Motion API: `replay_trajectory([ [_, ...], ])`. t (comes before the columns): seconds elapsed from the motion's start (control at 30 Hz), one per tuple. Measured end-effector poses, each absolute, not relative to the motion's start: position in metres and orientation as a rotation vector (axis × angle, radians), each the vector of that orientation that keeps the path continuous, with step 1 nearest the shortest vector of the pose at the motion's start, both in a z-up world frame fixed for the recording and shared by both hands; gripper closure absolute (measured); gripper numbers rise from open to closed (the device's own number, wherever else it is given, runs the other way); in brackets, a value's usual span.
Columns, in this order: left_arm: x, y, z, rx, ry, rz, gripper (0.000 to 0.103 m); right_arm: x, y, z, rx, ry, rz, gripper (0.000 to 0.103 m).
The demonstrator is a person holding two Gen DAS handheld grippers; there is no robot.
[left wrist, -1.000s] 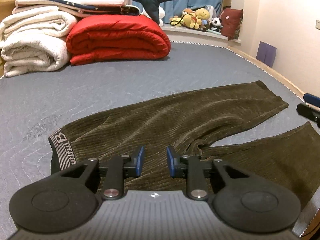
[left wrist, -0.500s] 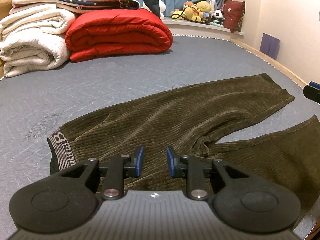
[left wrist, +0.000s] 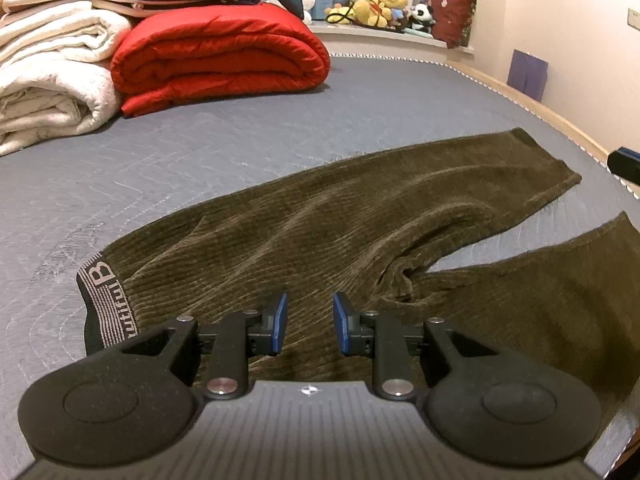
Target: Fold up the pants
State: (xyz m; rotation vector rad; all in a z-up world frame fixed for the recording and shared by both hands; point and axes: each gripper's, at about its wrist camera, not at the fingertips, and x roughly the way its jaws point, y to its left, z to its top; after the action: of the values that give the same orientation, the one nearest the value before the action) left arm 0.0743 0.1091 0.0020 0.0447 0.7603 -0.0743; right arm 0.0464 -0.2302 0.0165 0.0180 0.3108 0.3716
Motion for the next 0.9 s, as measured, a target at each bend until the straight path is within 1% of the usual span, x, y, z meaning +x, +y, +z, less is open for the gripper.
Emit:
replay_trajectory([
  [0.03, 0.075, 0.112, 0.001, 0.047, 0.759, -0.077, 0.076, 0.048, -0.231, 0.016, 0.02, 0.316, 0.373, 0.035],
  [0.07, 0.077, 0.117, 0.0, 0.046, 0.754, -0.086, 0.076, 0.049, -0.231, 0.015, 0.024, 0.324, 0.379, 0.04],
  [0.13, 0.084, 0.131, -0.004, 0.028, 0.748, -0.094, 0.076, 0.051, -0.234, 0.014, 0.033, 0.336, 0.395, 0.062],
  [0.2, 0.091, 0.143, -0.008, 0.002, 0.747, -0.08, 0.076, 0.053, -0.236, 0.012, 0.039, 0.348, 0.406, 0.074],
  [0.43, 0.118, 0.178, -0.022, 0.022, 0.704, -0.024, 0.076, 0.058, -0.239, 0.008, 0.041, 0.371, 0.415, 0.074],
  [0.67, 0.16, 0.214, -0.028, 0.009, 0.661, 0.103, 0.075, 0.069, -0.24, 0.007, 0.074, 0.401, 0.442, 0.07],
  [0.7, 0.167, 0.219, -0.03, 0.007, 0.66, 0.121, 0.072, 0.07, -0.24, 0.006, 0.069, 0.402, 0.445, 0.069],
  [0.77, 0.18, 0.229, -0.033, -0.008, 0.661, 0.147, 0.064, 0.074, -0.238, 0.004, 0.061, 0.413, 0.45, 0.068],
  [0.8, 0.187, 0.234, -0.035, -0.012, 0.664, 0.159, 0.049, 0.076, -0.238, 0.003, 0.061, 0.419, 0.455, 0.068],
  [0.83, 0.194, 0.237, -0.038, -0.013, 0.666, 0.172, 0.03, 0.077, -0.238, 0.003, 0.062, 0.422, 0.458, 0.068],
  [0.87, 0.201, 0.24, -0.042, -0.013, 0.669, 0.182, 0.024, 0.079, -0.238, 0.003, 0.062, 0.425, 0.459, 0.068],
  [0.9, 0.207, 0.242, -0.046, -0.018, 0.675, 0.182, 0.021, 0.081, -0.238, 0.003, 0.06, 0.428, 0.46, 0.068],
])
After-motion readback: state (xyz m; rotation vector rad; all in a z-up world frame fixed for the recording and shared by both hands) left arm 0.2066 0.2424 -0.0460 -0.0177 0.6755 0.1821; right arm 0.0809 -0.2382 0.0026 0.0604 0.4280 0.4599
